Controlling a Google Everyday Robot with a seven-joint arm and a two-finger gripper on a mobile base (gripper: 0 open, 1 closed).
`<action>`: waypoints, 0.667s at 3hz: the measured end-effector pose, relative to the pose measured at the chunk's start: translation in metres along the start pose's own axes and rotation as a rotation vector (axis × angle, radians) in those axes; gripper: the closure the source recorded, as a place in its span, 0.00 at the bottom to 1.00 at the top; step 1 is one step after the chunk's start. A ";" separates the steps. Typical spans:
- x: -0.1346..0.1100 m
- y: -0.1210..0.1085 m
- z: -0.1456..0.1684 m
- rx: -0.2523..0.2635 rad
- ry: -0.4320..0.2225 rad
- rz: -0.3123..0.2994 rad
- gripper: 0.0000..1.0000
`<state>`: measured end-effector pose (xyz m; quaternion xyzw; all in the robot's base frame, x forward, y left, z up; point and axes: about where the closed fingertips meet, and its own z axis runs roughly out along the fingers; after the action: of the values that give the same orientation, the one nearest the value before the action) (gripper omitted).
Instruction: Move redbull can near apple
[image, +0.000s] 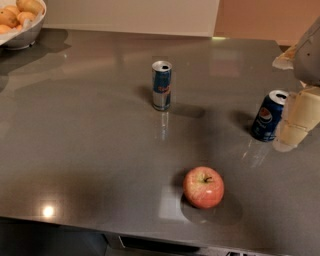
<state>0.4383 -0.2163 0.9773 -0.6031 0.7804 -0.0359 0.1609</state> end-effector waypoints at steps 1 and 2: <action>0.000 0.000 0.000 0.000 0.000 0.000 0.00; -0.007 -0.016 0.002 0.008 -0.001 0.018 0.00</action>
Offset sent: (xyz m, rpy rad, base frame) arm 0.0416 0.0045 0.0031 0.0094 0.0081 -0.0472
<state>0.4553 -0.2138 0.9804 -0.5954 0.7856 -0.0374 0.1641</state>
